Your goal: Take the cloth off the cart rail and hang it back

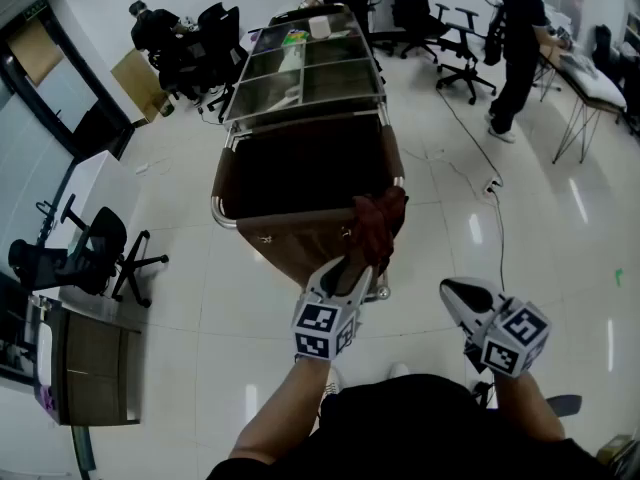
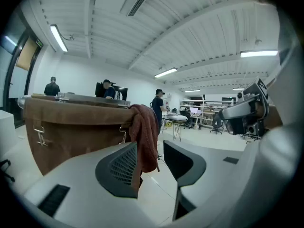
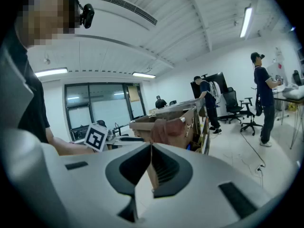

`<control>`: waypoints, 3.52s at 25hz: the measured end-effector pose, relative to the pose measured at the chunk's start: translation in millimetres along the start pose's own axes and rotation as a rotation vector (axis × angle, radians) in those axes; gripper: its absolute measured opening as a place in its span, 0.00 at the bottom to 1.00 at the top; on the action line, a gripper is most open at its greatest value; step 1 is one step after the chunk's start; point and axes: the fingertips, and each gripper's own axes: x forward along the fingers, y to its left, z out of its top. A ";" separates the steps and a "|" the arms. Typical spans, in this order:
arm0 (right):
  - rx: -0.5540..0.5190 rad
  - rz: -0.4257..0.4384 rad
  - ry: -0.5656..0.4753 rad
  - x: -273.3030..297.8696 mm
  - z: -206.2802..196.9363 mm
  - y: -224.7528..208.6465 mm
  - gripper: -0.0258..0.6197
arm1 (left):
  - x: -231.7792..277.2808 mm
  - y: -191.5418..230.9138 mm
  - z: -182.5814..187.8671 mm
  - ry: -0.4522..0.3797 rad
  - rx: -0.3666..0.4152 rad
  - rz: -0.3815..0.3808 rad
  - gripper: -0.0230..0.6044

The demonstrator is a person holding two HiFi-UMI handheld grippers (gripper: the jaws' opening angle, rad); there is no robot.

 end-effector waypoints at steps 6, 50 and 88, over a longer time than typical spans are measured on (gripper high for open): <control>-0.008 -0.003 -0.009 -4.2 6.7 -10.1 0.08 | 44.0 -2.8 -28.0 0.072 -0.011 -0.019 0.31; -0.046 0.160 -0.118 57.6 49.4 115.6 0.08 | -206.6 8.5 144.8 -0.299 0.057 -0.021 0.06; -0.004 0.056 -0.130 70.0 37.5 120.4 0.07 | -208.8 30.4 87.9 -0.185 0.054 -0.084 0.06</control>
